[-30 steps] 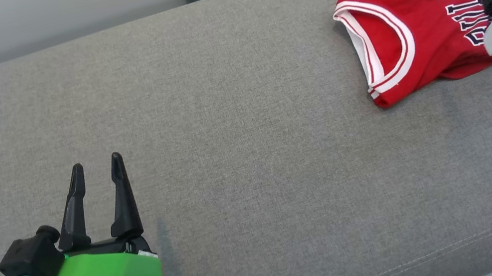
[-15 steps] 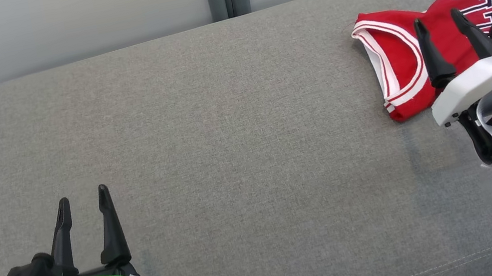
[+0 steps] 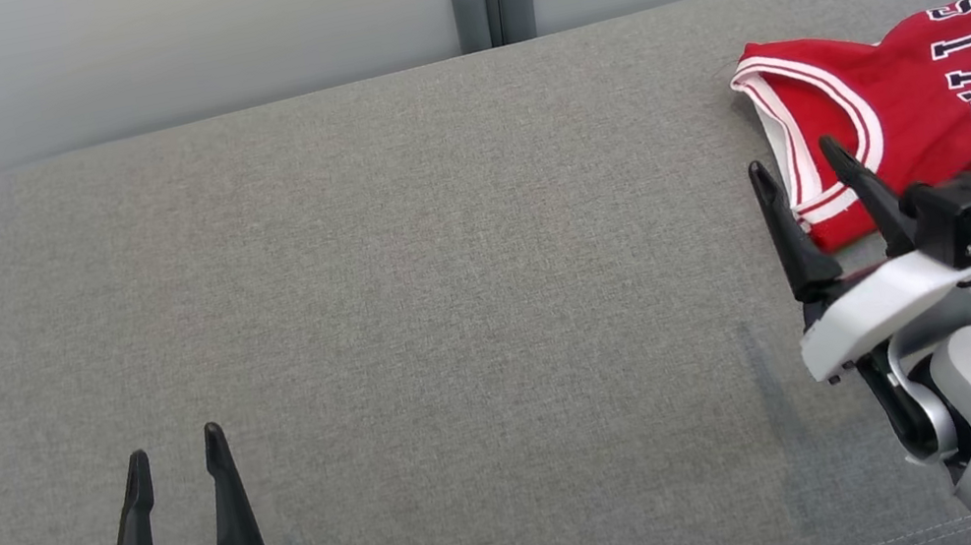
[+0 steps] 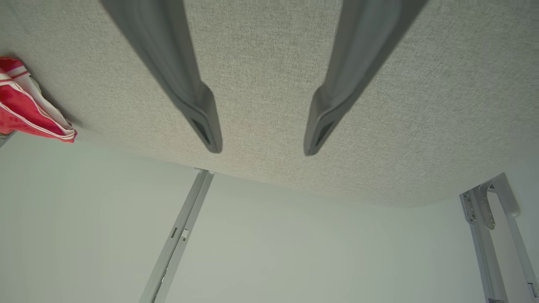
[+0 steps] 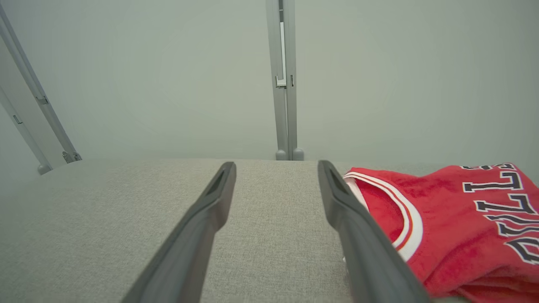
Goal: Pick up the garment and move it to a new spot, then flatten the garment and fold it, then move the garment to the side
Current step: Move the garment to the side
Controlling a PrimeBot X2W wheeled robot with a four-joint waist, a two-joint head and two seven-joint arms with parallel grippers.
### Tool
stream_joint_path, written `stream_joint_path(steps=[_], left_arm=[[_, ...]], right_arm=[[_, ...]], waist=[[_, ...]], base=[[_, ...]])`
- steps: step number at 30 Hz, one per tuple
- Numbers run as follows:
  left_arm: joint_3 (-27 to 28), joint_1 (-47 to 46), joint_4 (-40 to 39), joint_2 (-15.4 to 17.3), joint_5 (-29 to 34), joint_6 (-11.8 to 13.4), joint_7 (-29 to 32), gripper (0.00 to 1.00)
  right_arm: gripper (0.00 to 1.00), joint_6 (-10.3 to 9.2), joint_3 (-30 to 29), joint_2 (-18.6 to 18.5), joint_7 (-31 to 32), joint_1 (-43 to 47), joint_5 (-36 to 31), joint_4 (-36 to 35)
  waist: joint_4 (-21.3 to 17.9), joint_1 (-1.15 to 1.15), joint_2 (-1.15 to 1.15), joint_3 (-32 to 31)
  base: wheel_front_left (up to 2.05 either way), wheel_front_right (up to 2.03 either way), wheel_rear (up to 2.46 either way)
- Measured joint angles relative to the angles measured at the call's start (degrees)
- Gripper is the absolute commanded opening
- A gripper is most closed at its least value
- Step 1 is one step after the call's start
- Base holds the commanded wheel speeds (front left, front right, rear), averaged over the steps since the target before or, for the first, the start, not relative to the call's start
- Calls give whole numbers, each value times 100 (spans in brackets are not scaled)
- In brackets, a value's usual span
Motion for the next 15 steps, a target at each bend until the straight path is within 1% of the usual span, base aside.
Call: stream_joint_path(steps=[1,8,15], left_arm=[[13,81,-3,-4,1,0,-30,100],[153,186,1,-16,53,5,-32,100],[158,347,18,-42,170,7,-32,100]], right_arm=[[100,0,-107,86,0,185,-133,-58],[100,0,-426,300,0,714,-492,-214],[100,0,-523,526,0,1216,-648,-255]], waist=[[14,0,0,-31],[1,0,0,-136],[-45,0,0,-320]], base=[[0,0,0],[0,0,0],[0,0,0]])
